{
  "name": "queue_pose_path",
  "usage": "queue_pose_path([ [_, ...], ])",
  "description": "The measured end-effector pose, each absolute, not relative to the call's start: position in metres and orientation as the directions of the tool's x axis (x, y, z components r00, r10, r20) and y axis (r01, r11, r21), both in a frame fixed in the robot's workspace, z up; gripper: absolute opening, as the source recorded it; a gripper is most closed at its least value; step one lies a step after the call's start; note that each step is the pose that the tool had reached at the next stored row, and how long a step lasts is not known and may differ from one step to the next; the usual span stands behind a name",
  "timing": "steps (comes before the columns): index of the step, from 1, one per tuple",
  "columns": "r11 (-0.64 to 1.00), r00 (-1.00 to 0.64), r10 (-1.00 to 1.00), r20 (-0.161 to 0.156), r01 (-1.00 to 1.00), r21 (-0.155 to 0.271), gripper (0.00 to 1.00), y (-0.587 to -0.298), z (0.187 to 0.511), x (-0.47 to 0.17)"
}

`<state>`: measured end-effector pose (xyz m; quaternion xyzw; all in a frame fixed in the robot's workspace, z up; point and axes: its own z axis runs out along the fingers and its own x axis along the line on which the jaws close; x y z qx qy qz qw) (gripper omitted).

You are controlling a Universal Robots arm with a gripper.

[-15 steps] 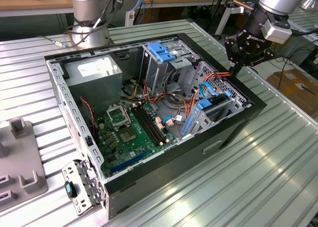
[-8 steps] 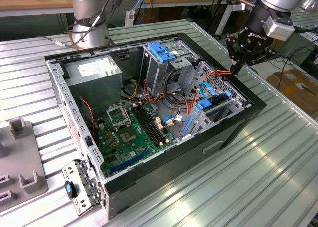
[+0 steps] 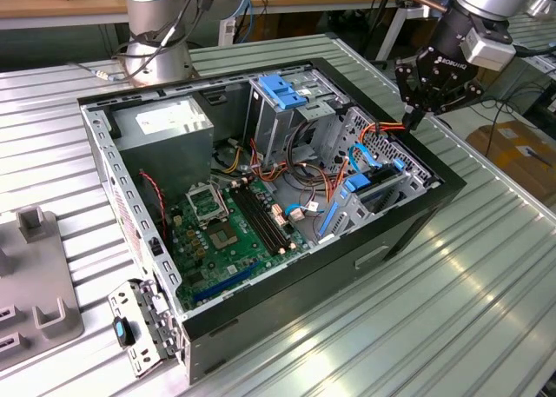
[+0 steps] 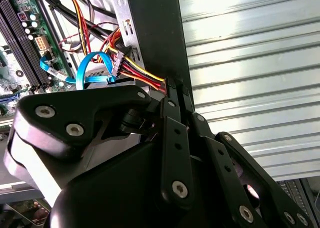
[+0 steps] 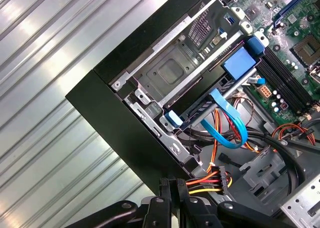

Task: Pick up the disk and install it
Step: 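Insert the second disk wire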

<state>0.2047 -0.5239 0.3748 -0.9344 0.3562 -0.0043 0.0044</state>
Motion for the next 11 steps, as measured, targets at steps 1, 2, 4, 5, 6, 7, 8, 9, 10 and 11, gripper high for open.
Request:
queue_pose_path([
  [1,-0.746,0.746,-0.666,0.005,-0.666,-0.011,0.16,-0.5239,0.3748,0.2047],
  [2,-0.746,0.746,-0.666,0.005,-0.666,-0.011,0.16,-0.5239,0.3748,0.2047],
  [4,-0.746,0.746,-0.666,0.005,-0.665,-0.011,0.16,-0.5238,0.3749,0.2046],
  [5,-0.746,0.746,-0.666,0.005,-0.666,-0.011,0.16,-0.5239,0.3749,0.2039],
  [6,-0.746,0.746,-0.666,0.005,-0.666,-0.011,0.16,-0.5238,0.3749,0.2033],
  [7,-0.746,0.746,-0.666,0.005,-0.666,-0.011,0.16,-0.5238,0.3749,0.2025],
  [8,-0.746,0.746,-0.666,0.005,-0.666,-0.011,0.16,-0.5239,0.3748,0.2009],
  [9,-0.746,0.746,-0.666,0.005,-0.666,-0.012,0.16,-0.5238,0.3748,0.2000],
  [10,-0.746,0.746,-0.666,0.005,-0.666,-0.012,0.16,-0.5238,0.3749,0.1991],
  [11,-0.746,0.746,-0.666,0.006,-0.666,-0.012,0.16,-0.5239,0.3749,0.1980],
])
